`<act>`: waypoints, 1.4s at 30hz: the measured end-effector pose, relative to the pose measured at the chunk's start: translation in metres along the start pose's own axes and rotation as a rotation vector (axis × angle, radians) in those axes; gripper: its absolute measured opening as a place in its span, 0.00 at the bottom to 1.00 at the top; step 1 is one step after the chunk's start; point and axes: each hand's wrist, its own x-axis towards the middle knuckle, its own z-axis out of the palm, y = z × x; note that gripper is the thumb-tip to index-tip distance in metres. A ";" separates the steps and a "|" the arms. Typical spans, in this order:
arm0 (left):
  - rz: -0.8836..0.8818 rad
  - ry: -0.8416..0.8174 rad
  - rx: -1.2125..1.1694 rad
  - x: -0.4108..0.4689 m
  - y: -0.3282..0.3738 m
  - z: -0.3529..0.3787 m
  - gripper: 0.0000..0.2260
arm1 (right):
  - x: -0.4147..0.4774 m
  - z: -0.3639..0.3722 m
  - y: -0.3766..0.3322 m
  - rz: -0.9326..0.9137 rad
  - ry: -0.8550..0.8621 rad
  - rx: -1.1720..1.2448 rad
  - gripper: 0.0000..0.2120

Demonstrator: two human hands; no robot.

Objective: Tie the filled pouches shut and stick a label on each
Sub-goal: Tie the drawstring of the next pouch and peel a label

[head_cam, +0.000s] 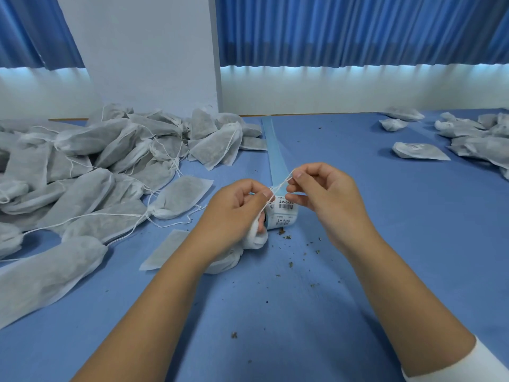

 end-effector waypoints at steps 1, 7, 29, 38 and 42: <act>0.021 0.031 0.036 0.001 -0.001 0.001 0.07 | 0.000 0.001 0.001 -0.019 0.013 -0.043 0.04; 0.110 0.098 0.162 0.001 -0.003 0.008 0.07 | 0.000 0.002 0.005 -0.086 0.083 -0.139 0.06; 0.110 0.302 0.255 0.014 -0.009 -0.032 0.19 | -0.011 0.009 0.003 -0.429 0.017 -0.156 0.06; -0.160 0.418 -0.207 0.014 -0.006 -0.022 0.16 | -0.021 0.023 0.023 -0.805 -0.169 -0.682 0.07; -0.272 0.274 -0.317 0.014 -0.002 -0.023 0.15 | -0.018 0.019 0.024 -0.725 -0.176 -0.742 0.05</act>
